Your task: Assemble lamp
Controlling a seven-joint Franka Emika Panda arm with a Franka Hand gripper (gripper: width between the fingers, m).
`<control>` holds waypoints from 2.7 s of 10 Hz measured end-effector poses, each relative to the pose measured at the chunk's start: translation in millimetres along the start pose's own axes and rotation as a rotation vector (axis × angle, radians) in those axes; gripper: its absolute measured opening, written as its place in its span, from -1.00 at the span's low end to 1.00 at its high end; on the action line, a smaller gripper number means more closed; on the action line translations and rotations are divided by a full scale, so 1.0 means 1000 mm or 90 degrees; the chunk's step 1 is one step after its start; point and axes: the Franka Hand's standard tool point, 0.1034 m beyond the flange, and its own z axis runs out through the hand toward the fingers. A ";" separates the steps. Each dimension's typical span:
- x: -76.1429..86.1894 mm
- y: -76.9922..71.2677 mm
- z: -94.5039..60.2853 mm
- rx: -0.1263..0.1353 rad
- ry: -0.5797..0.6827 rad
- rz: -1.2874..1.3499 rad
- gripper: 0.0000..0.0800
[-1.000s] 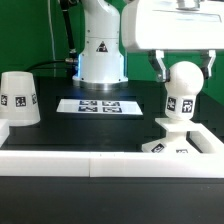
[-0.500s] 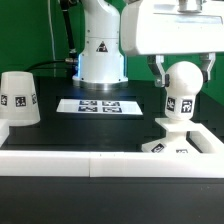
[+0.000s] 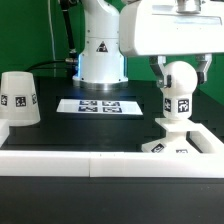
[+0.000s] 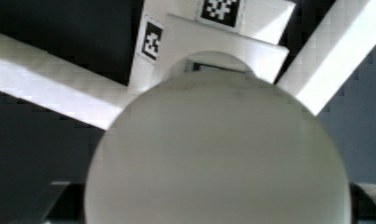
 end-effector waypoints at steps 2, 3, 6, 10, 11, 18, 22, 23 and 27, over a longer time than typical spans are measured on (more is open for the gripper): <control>0.000 0.000 0.000 0.000 0.000 0.021 0.43; 0.001 -0.001 0.000 0.001 0.001 0.091 0.43; 0.002 -0.006 0.001 0.006 -0.002 0.326 0.43; 0.000 -0.002 0.001 0.003 -0.005 0.474 0.44; 0.000 -0.002 0.001 0.003 -0.005 0.505 0.44; -0.004 -0.009 0.002 0.010 -0.056 0.928 0.44; 0.002 -0.006 0.008 0.030 -0.084 1.073 0.44; 0.003 -0.007 0.009 0.034 -0.086 1.100 0.44; 0.005 -0.010 0.009 0.036 -0.083 1.062 0.68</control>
Offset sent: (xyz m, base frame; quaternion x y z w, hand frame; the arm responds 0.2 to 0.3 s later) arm -0.0029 -0.0037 0.0029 -0.0297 -0.0104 0.2223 0.9745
